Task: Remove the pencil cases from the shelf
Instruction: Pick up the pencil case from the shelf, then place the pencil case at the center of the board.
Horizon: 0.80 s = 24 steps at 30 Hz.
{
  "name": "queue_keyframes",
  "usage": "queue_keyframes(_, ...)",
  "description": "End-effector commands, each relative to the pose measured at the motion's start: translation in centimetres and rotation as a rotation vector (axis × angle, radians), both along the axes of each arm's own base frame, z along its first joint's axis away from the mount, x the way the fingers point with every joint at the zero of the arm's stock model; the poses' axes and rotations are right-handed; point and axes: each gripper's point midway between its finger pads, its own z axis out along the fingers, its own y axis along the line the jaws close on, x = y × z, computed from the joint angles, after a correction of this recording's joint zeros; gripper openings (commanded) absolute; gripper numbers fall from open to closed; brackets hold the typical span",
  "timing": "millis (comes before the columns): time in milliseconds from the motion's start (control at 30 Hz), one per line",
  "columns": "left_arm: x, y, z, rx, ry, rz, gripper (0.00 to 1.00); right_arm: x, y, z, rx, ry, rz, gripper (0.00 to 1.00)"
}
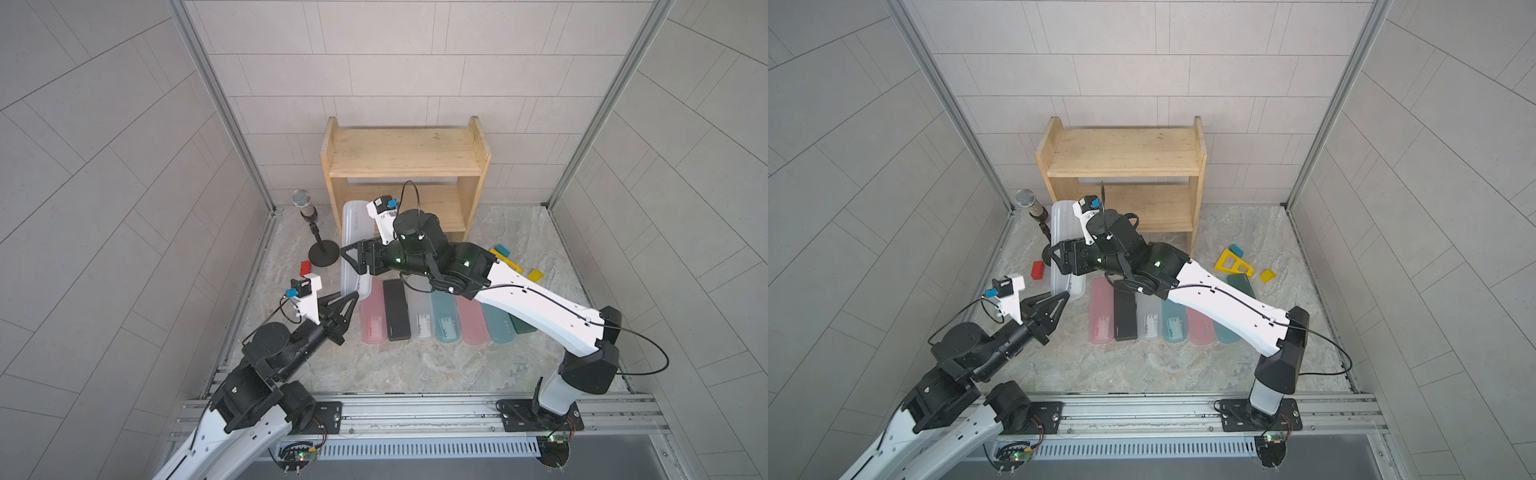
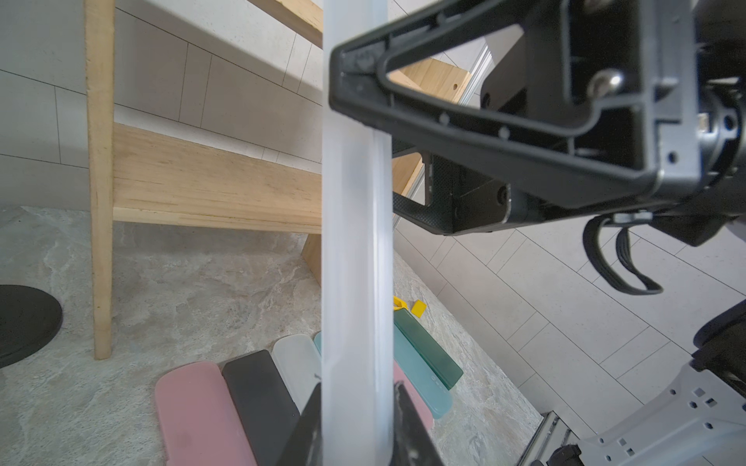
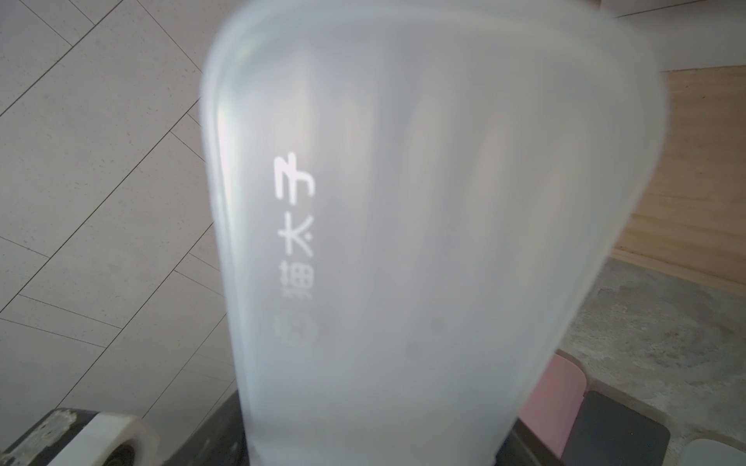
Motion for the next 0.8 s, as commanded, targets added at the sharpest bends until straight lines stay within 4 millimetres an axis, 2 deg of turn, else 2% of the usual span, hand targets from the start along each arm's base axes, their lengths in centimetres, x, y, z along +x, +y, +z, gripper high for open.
queue_keyframes(0, 0.1, 0.9, 1.2, -0.028, -0.046, 0.042, 0.07, 0.3, -1.4, -0.9, -0.059, -0.014, -0.048, 0.35)
queue_keyframes(33, 0.1, 1.0, 1.2, -0.029, -0.046, 0.047, 0.1, 0.4, -1.6, -1.1, -0.065, -0.013, -0.052, 0.32)
queue_keyframes(100, 0.2, 1.9, 1.0, -0.03, -0.04, 0.09, 0.24, 0.5, -2.0, -1.6, -0.076, -0.006, -0.063, 0.3)
queue_keyframes(167, 0.5, 3.3, 0.5, -0.026, -0.025, 0.165, 0.49, 0.7, -2.5, -2.4, -0.089, 0.004, -0.082, 0.29)
queue_keyframes(300, 0.4, 6.3, -0.2, -0.018, -0.008, 0.301, 0.87, 1.4, -3.8, -4.5, -0.109, 0.038, -0.113, 0.29)
queue_keyframes(333, 0.4, 7.0, -0.3, -0.015, -0.001, 0.337, 0.99, 1.5, -4.2, -5.2, -0.119, 0.048, -0.116, 0.29)
queue_keyframes(400, 0.3, 8.6, -0.5, -0.01, 0.016, 0.409, 1.0, 1.7, -4.6, -6.9, -0.147, 0.072, -0.115, 0.29)
queue_keyframes(467, 0.1, 9.8, -0.6, 0.006, 0.02, 0.459, 1.0, 1.4, -4.0, -9.4, -0.168, 0.131, -0.093, 0.29)
queue_keyframes(567, -0.2, 11.1, -0.5, 0.041, 0.028, 0.517, 1.0, 0.3, -1.4, -12.7, -0.169, 0.227, -0.019, 0.29)
queue_keyframes(700, -0.6, 12.5, -0.5, 0.079, 0.046, 0.571, 1.0, -1.3, 2.7, -15.8, -0.146, 0.303, 0.053, 0.3)
queue_keyframes(767, -1.0, 13.2, -0.4, 0.086, 0.049, 0.593, 1.0, -1.5, 4.6, -17.5, -0.128, 0.357, 0.076, 0.32)
